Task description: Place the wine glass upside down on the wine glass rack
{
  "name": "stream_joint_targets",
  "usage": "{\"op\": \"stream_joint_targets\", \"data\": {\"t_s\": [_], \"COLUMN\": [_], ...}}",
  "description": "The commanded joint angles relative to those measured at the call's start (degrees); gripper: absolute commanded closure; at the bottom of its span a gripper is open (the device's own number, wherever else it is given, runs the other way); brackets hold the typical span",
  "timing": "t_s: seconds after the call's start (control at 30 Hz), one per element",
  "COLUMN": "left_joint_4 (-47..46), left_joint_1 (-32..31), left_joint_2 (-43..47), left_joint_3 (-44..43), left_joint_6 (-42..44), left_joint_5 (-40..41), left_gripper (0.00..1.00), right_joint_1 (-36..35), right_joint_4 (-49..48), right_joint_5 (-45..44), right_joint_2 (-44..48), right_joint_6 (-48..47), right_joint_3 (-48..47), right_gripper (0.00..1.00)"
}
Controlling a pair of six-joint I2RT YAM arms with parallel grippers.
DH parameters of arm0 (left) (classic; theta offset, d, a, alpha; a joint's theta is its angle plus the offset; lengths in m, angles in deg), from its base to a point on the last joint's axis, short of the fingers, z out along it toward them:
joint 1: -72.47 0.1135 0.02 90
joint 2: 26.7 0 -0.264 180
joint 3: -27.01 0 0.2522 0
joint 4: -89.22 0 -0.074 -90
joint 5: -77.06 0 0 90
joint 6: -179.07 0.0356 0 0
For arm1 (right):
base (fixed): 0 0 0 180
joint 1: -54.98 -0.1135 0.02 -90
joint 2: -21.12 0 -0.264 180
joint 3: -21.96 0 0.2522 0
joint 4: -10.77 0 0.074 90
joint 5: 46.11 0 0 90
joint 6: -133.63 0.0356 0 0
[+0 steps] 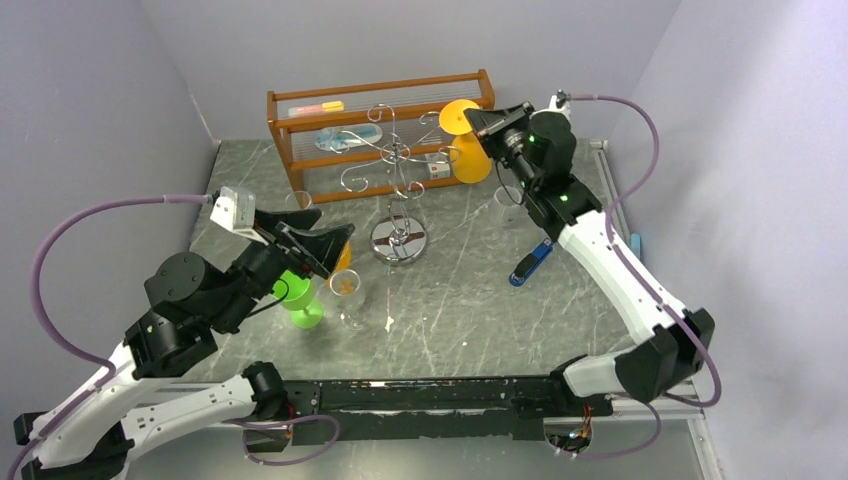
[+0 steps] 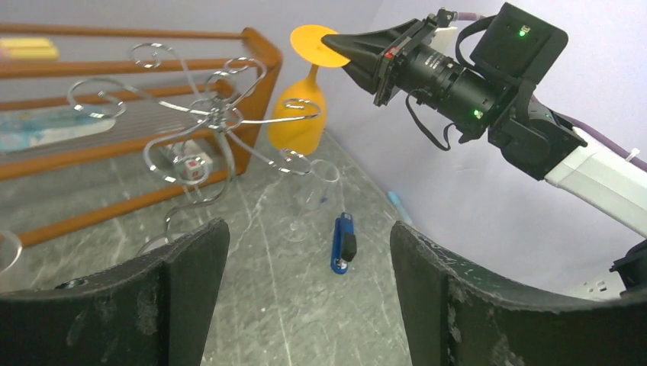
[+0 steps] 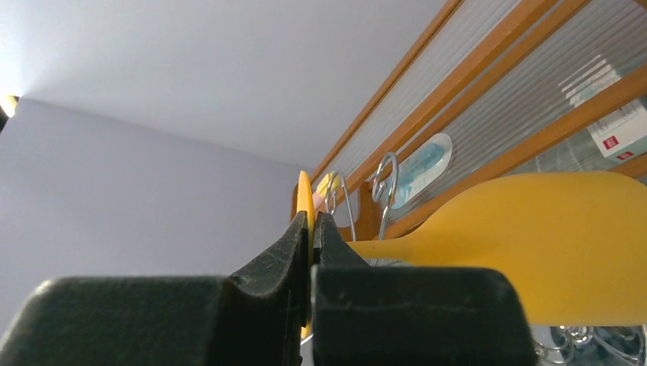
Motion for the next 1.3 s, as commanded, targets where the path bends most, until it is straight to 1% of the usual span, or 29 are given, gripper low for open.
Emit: {"op": "stream_joint_targets", "data": {"t_s": [0.0, 0.13, 0.3, 0.47, 0.57, 0.73, 0.93, 1.1, 1.27], "left_joint_4": [6.55, 7.11, 8.48, 9.03, 9.76, 10.49, 11.49, 11.84, 13.53], "left_joint_1": [-0.10, -0.10, -0.10, -0.10, -0.11, -0.10, -0.10, -0.10, -0.10], "left_joint_2": [2.12, 3.33, 3.40, 3.31, 3.16, 3.20, 3.90, 4.28, 4.02], "left_joint_3": [1.02, 1.78, 1.47, 2.01, 2.29, 2.21, 2.41, 2.80, 2.23], "left_joint_6": [-3.18, -4.10, -4.71, -4.90, -5.34, -5.73, -6.50, -6.78, -7.91], "left_joint_5": [6.47, 7.22, 7.70, 8.38, 9.59, 9.73, 10.98, 11.47, 12.84], "left_gripper": [0.19, 0.19, 0.19, 0.19, 0.19, 0.19, 0.19, 0.18, 0.18], "right_joint_1": [-0.42, -0.44, -0.46, -1.00, -1.19, -1.29, -1.38, -1.47, -1.47], "right_joint_4": [-1.44, -1.65, -2.76, 3.14, 4.73, 4.58, 5.88, 5.57, 6.02], "right_joint_5": [-3.26, -5.61, -6.17, -5.79, -5.10, -4.05, -0.21, 2.95, 5.03], "right_joint_2": [-4.37, -7.38, -11.80, -18.17, -20.84, -22.32, -25.73, -27.53, -27.32], "right_joint_6": [2.97, 3.50, 3.99, 5.24, 5.45, 5.91, 6.46, 4.26, 1.44], "right_joint_3": [-3.80, -5.52, -9.30, -18.24, -21.33, -21.63, -23.96, -25.69, -26.48], "right_gripper": [1.00, 1.00, 1.00, 1.00, 1.00, 1.00, 1.00, 1.00, 1.00]}}
